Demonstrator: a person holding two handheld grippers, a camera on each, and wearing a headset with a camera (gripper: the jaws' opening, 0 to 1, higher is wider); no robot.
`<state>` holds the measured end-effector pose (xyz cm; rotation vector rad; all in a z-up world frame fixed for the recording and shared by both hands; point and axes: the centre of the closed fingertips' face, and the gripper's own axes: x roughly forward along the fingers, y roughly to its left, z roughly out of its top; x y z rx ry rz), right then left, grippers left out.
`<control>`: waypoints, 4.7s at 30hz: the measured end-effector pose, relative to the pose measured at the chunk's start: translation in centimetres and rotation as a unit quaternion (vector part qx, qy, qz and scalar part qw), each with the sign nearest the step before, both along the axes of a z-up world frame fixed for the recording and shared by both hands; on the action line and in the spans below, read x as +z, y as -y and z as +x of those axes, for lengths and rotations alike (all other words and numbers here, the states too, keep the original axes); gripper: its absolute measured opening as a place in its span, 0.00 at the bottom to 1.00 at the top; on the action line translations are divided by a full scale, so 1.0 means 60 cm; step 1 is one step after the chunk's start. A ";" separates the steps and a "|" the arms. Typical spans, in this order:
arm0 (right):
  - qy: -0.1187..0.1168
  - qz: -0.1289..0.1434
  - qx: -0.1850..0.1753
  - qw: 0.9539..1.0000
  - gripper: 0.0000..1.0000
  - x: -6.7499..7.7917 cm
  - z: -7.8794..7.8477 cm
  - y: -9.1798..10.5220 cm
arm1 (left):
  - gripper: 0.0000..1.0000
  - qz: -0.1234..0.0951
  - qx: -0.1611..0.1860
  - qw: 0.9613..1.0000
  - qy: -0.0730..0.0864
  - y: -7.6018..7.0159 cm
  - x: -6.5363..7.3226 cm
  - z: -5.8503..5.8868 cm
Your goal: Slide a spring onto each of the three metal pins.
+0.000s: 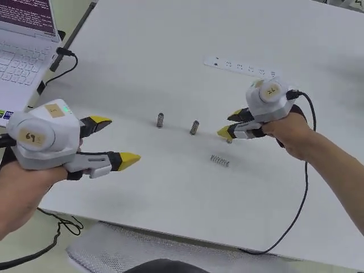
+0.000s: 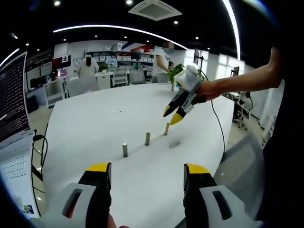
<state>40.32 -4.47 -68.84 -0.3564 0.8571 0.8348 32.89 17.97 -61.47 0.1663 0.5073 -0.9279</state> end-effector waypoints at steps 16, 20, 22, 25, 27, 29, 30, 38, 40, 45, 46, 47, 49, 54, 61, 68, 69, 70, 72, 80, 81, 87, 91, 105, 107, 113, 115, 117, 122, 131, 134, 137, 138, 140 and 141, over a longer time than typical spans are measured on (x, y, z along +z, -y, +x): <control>0.048 0.040 -0.054 0.997 0.41 0.064 -0.054 0.035 | 0.61 -0.003 0.002 1.000 -0.007 0.005 0.003 0.002; 0.053 0.043 -0.069 0.995 0.42 0.072 -0.068 0.047 | 0.61 -0.003 0.000 1.000 -0.008 0.008 0.001 0.002; 0.057 0.056 -0.083 0.993 0.42 0.079 -0.075 0.051 | 0.61 -0.003 0.000 1.000 -0.009 0.009 0.001 0.002; 0.062 0.064 -0.095 0.992 0.42 0.084 -0.090 0.059 | 0.61 -0.003 0.000 1.000 -0.011 0.011 -0.002 0.001; 0.063 0.065 -0.098 0.991 0.42 0.085 -0.099 0.063 | 0.61 -0.003 -0.001 1.000 -0.012 0.012 -0.002 -0.001; 0.063 0.070 -0.108 0.990 0.42 0.086 -0.109 0.068 | 0.61 -0.002 -0.002 1.000 -0.013 0.014 -0.003 -0.002; 0.063 0.076 -0.111 0.989 0.42 0.087 -0.116 0.069 | 0.61 -0.002 -0.003 1.000 -0.014 0.015 -0.004 -0.003; 0.070 0.100 -0.137 0.983 0.46 0.094 -0.157 0.080 | 0.61 -0.002 -0.007 1.000 -0.018 0.021 -0.009 -0.006; 0.071 0.101 -0.144 0.982 0.47 0.094 -0.166 0.083 | 0.61 -0.003 -0.008 1.000 -0.018 0.023 -0.009 -0.006; 0.071 0.112 -0.158 0.978 0.51 0.097 -0.190 0.083 | 0.61 -0.004 -0.008 1.000 -0.018 0.027 -0.007 -0.004; 0.072 0.115 -0.161 0.978 0.52 0.098 -0.193 0.083 | 0.60 -0.004 -0.008 1.000 -0.017 0.028 -0.006 -0.004; 0.072 0.117 -0.162 0.977 0.53 0.098 -0.197 0.082 | 0.61 -0.004 -0.009 1.000 -0.017 0.029 -0.006 -0.004; 0.071 0.119 -0.166 0.976 0.55 0.095 -0.203 0.083 | 0.61 -0.003 -0.010 1.000 -0.018 0.031 -0.007 -0.004; 0.071 0.124 -0.176 0.974 0.58 0.093 -0.215 0.086 | 0.61 -0.003 -0.013 1.000 -0.018 0.036 -0.006 -0.004; 0.075 0.130 -0.184 0.971 0.61 0.097 -0.226 0.089 | 0.61 -0.003 -0.021 1.000 -0.018 0.047 -0.005 -0.002; 0.070 0.128 -0.189 0.971 0.62 0.094 -0.236 0.092 | 0.61 -0.003 -0.036 0.999 -0.016 0.070 -0.002 -0.001; 0.068 0.129 -0.190 0.971 0.62 0.092 -0.238 0.092 | 0.61 -0.002 -0.041 0.999 -0.016 0.075 -0.003 -0.001; 0.068 0.129 -0.190 0.971 0.62 0.091 -0.239 0.092 | 0.61 -0.002 -0.043 0.999 -0.015 0.078 -0.003 -0.001; 0.066 0.129 -0.191 0.971 0.63 0.090 -0.241 0.092 | 0.61 -0.001 -0.050 0.999 -0.015 0.085 -0.003 -0.001; 0.069 0.132 -0.197 0.969 0.63 0.090 -0.242 0.094 | 0.61 0.006 -0.077 0.997 -0.016 0.108 -0.009 0.000; 0.069 0.132 -0.197 0.969 0.63 0.090 -0.242 0.095 | 0.60 0.007 -0.080 0.997 -0.015 0.111 -0.009 0.001; 0.067 0.126 -0.197 0.970 0.63 0.086 -0.244 0.097 | 0.60 0.016 -0.113 0.993 -0.013 0.140 -0.015 0.003; 0.067 0.127 -0.199 0.970 0.62 0.086 -0.246 0.098 | 0.60 0.021 -0.135 0.991 -0.011 0.162 -0.020 0.002; 0.071 0.117 -0.206 0.969 0.62 0.085 -0.253 0.109 | 0.59 0.031 -0.197 0.980 -0.018 0.237 -0.046 0.002; 0.071 0.117 -0.209 0.968 0.61 0.084 -0.254 0.111 | 0.58 0.035 -0.205 0.978 -0.018 0.246 -0.051 0.001; 0.069 0.117 -0.213 0.968 0.61 0.082 -0.258 0.118 | 0.58 0.039 -0.226 0.973 -0.023 0.281 -0.067 0.002; 0.069 0.117 -0.215 0.967 0.61 0.083 -0.258 0.120 | 0.57 0.041 -0.233 0.971 -0.025 0.292 -0.073 0.004; 0.069 0.118 -0.217 0.967 0.61 0.083 -0.258 0.123 | 0.57 0.042 -0.237 0.970 -0.027 0.301 -0.079 0.005; 0.069 0.118 -0.218 0.966 0.61 0.085 -0.258 0.124 | 0.54 0.059 -0.250 0.966 -0.027 0.324 -0.104 0.013; 0.066 0.120 -0.220 0.966 0.61 0.082 -0.260 0.125 | 0.51 0.072 -0.262 0.961 -0.047 0.353 -0.148 0.013; 0.064 0.119 -0.220 0.966 0.60 0.081 -0.261 0.126 | 0.50 0.075 -0.264 0.960 -0.054 0.361 -0.163 0.010; 0.065 0.120 -0.224 0.965 0.60 0.082 -0.262 0.131 | 0.50 0.080 -0.268 0.958 -0.065 0.371 -0.181 0.005; 0.064 0.121 -0.226 0.964 0.60 0.082 -0.262 0.132 | 0.50 0.081 -0.269 0.957 -0.067 0.373 -0.185 0.004; 0.064 0.122 -0.229 0.964 0.60 0.082 -0.264 0.134 | 0.49 0.086 -0.269 0.957 -0.072 0.377 -0.197 0.003; 0.063 0.123 -0.229 0.964 0.60 0.082 -0.264 0.135 | 0.49 0.086 -0.269 0.956 -0.075 0.379 -0.201 0.003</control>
